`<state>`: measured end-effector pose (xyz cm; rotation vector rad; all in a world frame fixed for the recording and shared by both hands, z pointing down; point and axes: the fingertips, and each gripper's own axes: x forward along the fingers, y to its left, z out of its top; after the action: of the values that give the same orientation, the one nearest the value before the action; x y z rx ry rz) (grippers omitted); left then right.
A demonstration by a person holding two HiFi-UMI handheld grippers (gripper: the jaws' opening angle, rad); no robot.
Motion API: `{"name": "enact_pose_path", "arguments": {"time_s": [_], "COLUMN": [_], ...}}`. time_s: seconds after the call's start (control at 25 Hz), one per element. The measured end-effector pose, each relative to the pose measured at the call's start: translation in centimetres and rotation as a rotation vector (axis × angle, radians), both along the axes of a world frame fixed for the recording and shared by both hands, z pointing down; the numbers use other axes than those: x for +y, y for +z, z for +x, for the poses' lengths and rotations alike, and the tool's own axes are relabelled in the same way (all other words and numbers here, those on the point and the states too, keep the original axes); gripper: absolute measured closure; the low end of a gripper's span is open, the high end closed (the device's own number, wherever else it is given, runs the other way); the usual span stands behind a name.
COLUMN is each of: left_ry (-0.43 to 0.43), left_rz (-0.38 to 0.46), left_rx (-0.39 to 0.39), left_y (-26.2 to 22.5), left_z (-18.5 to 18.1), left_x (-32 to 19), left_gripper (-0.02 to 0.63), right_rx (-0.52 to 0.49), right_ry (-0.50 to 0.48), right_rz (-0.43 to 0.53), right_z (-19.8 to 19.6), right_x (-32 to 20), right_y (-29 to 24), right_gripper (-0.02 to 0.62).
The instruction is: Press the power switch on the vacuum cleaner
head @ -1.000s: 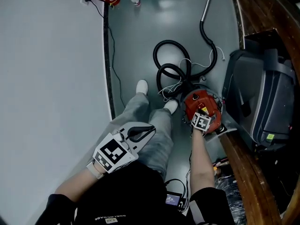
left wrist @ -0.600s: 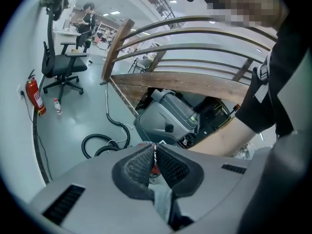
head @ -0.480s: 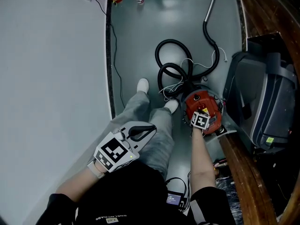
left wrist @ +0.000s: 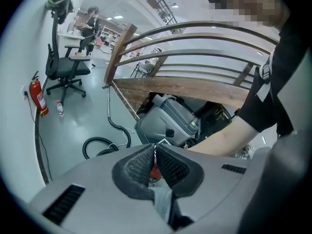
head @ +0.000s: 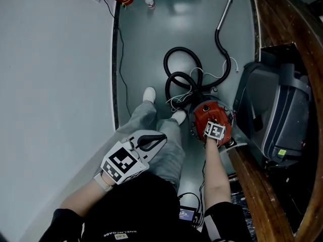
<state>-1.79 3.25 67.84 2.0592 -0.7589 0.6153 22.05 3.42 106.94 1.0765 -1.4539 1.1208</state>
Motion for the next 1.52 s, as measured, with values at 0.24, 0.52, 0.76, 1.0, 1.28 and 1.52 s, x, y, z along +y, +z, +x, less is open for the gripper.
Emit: {"name": "enact_pose_path", "arguments": {"time_s": [0.24,0.52,0.76,1.0,1.28,1.52], "left_ry": [-0.019,-0.035,-0.056,-0.083,-0.099,-0.07], "left_rz": [0.028,0.072,0.115,0.18,0.25,0.314], "left_rx": [0.001,0.007,0.028,0.047,0.068,0.073], "left_y": [-1.5,-4.6,-7.4,-10.8,-14.5,-18.7], "left_z": [-0.8,-1.4,-2.6,-4.9,-7.1,-8.0], "left_x": [-0.2,-1.1,-1.3,-3.3,-5.0,-5.8], "left_gripper": [0.591,0.591,0.591,0.591,0.591,0.591], "right_rx": [0.003,-0.05,-0.123,-0.227,-0.327,-0.439], "right_ry": [-0.019,-0.022,-0.042,-0.072,-0.079,-0.081], "right_rz": [0.021,0.082,0.142,0.249,0.419,0.562], "right_z": [-0.6,-3.6,-7.6,-12.3,-17.0,-20.2], "right_x": [-1.8,-3.6,-4.7,-8.5,-12.2,-12.7], "right_y": [-2.7,-8.8,-14.6,-21.5,-32.0,-42.4], "right_gripper": [0.568,0.568,0.568,0.568,0.568,0.568]}}
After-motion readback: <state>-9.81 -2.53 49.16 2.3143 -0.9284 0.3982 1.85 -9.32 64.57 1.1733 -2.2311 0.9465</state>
